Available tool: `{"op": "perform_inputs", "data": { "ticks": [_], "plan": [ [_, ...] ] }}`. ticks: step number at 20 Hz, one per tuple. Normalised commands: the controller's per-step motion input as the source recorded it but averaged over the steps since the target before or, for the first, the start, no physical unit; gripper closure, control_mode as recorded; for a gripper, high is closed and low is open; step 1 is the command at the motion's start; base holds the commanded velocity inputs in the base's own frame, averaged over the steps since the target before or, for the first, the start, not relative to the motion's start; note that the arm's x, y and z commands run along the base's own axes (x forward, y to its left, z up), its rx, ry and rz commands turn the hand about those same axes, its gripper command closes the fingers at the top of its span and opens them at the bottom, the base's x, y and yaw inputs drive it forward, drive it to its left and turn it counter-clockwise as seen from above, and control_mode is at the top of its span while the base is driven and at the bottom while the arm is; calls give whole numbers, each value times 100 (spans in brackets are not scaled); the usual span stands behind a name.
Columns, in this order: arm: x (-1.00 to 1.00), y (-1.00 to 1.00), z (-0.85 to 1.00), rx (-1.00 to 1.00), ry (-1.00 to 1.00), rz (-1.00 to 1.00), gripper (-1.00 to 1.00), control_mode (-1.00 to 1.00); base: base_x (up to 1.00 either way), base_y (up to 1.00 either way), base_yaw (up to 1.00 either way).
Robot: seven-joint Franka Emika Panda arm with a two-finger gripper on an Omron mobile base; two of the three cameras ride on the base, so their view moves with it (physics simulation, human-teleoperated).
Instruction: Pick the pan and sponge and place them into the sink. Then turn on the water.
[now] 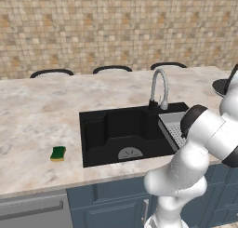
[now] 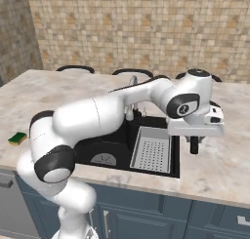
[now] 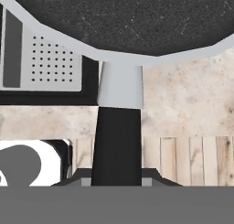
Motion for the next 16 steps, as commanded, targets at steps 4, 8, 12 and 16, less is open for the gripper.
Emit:
{"op": "perform_inputs", "data": {
  "ticks": [4,8,12,16],
  "plan": [
    [-7,26,19,0,4,-13,100,-100,0,0,0],
    [-12,38,29,0,0,-8,100,-100,0,0,0],
    [-15,42,23,0,0,-7,100,-100,0,0,0],
    [-11,33,18,0,0,-11,100,-100,0,0,0]
  ]
}}
